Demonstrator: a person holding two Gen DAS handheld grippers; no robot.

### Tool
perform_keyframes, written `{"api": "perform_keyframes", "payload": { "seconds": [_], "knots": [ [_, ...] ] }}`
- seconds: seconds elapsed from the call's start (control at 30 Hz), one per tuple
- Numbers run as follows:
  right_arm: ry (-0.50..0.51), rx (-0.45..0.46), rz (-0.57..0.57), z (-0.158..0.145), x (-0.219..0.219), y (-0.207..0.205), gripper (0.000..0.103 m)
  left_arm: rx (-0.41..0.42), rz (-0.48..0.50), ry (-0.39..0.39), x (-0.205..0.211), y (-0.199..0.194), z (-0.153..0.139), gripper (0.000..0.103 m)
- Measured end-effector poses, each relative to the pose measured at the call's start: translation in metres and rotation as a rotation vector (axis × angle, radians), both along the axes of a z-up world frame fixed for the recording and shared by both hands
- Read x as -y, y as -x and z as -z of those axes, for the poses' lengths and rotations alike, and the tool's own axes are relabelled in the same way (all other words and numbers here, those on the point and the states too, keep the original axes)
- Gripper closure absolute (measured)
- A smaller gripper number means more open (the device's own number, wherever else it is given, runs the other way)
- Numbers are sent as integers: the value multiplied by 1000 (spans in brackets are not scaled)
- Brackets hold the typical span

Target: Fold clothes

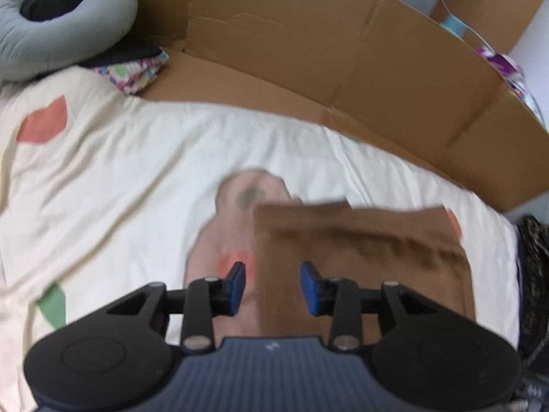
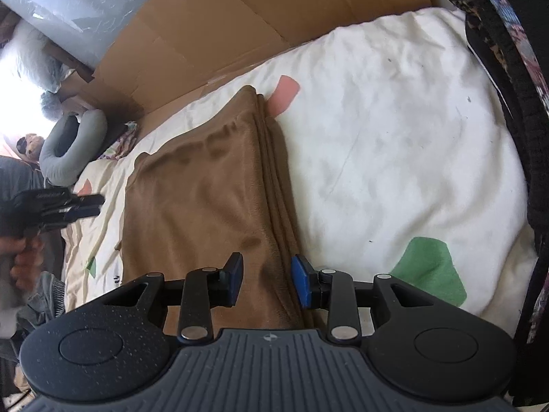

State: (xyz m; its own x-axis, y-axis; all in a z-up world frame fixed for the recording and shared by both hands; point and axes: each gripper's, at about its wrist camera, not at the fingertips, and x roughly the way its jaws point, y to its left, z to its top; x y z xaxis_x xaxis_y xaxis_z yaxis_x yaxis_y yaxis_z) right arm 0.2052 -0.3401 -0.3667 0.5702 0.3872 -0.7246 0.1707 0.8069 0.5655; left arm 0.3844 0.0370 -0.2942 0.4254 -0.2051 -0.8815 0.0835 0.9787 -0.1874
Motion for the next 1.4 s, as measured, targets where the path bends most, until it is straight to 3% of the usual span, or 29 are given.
{"api": "perform_keyframes", "payload": {
  "seconds": [0.3,0.47,0.7,1.0,1.23,1.4],
  "knots": [
    [68,-16,-25,3,-9,7,64,-65,42,66,3,70,17,62],
    [106,-44,-45,8,-9,11,64,-103,49,91,4,114,33,69],
    [133,-59,-45,8,-9,18,64,-37,70,126,12,167,25,77],
    [114,-27,5,-7,-6,34,64,-28,109,150,25,190,35,95],
    [142,-38,-10,-8,-5,45,60,-98,127,120,15,211,62,96],
    [150,-41,-31,-6,-6,54,60,-111,152,138,2,228,57,96]
  ]
}}
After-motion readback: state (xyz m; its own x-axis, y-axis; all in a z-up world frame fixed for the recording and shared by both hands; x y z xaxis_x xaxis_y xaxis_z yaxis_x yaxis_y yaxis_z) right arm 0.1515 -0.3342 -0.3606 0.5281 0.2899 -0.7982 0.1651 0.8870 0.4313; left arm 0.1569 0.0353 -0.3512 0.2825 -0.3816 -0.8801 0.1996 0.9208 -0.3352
